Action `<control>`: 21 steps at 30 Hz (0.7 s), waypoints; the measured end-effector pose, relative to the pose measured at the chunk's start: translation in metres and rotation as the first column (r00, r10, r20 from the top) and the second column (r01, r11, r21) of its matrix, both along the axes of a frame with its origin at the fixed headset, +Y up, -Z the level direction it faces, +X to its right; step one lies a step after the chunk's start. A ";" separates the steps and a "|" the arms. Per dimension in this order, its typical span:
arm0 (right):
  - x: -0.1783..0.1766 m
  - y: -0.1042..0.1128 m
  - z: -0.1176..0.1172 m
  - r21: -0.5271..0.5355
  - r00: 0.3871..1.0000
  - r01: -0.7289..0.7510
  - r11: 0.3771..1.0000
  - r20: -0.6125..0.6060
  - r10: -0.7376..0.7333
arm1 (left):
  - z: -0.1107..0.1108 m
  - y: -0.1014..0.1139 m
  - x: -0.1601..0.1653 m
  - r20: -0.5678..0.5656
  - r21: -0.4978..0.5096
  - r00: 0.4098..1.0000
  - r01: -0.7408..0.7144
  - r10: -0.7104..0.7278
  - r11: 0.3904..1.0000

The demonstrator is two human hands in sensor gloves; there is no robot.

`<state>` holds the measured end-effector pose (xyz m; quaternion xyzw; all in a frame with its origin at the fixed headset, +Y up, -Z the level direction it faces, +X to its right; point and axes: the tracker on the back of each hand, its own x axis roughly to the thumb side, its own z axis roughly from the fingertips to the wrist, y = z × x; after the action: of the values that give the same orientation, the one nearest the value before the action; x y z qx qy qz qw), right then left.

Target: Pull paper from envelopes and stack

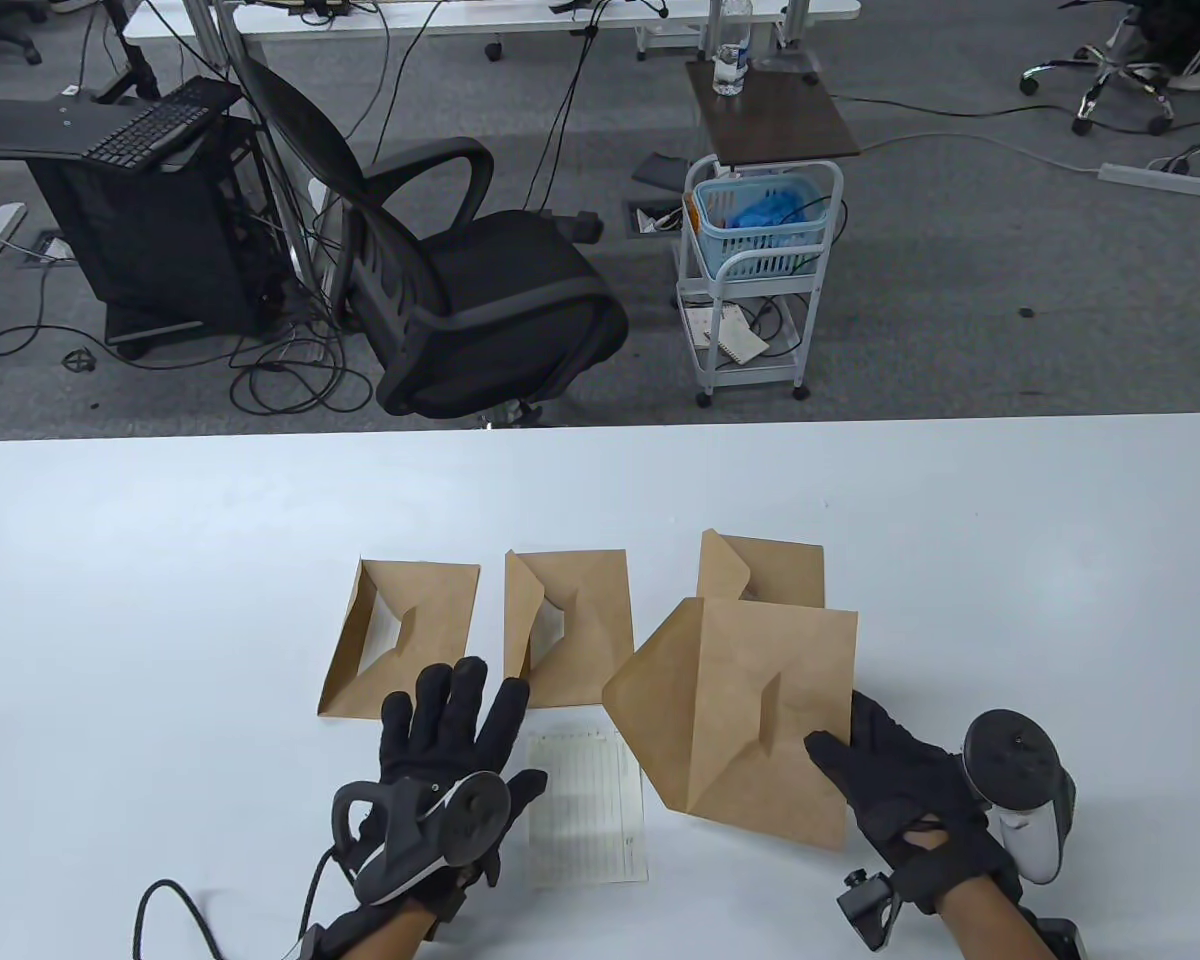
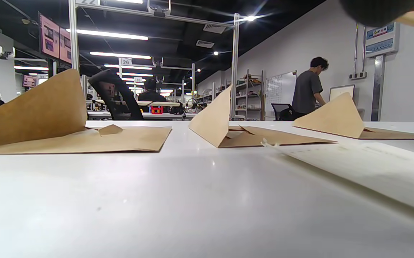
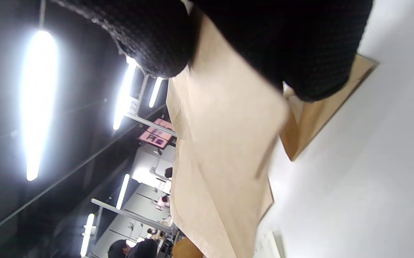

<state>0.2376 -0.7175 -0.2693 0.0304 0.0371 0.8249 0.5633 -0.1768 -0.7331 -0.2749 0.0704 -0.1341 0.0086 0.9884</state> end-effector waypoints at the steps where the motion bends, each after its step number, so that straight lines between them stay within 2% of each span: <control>1: 0.000 -0.001 0.000 -0.018 1.000 -0.007 1.000 -0.005 0.007 | 0.000 0.000 0.000 0.002 0.001 1.000 0.000 0.000 1.000; 5: 0.000 -0.007 -0.001 -0.097 0.999 -0.050 0.994 -0.023 0.048 | 0.000 -0.003 0.000 0.005 -0.012 1.000 0.001 -0.001 1.000; 10: 0.001 -0.016 -0.006 -0.166 0.983 -0.178 0.970 -0.076 0.167 | 0.001 -0.002 0.001 0.008 -0.015 1.000 0.005 -0.005 1.000; 15: -0.001 -0.023 -0.009 -0.173 0.958 -0.287 0.942 -0.053 0.282 | 0.002 -0.003 0.004 0.012 -0.030 1.000 0.009 -0.008 1.000; 17: -0.004 -0.027 -0.011 -0.191 0.922 -0.388 0.901 -0.084 0.379 | 0.002 -0.003 0.004 0.014 -0.031 1.000 0.011 -0.010 0.999; 19: -0.008 -0.029 -0.011 -0.154 0.868 -0.496 0.854 -0.063 0.493 | 0.002 -0.003 0.005 0.016 -0.030 1.000 0.010 -0.009 1.000; 21: -0.015 -0.029 -0.012 -0.109 0.788 -0.616 0.780 -0.067 0.612 | 0.002 -0.004 0.004 0.017 -0.031 1.000 0.009 -0.009 0.999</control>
<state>0.2226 -0.7470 -0.2809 -0.0069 0.1042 0.9588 0.2643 -0.1723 -0.7369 -0.2731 0.0544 -0.1425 0.0069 0.9883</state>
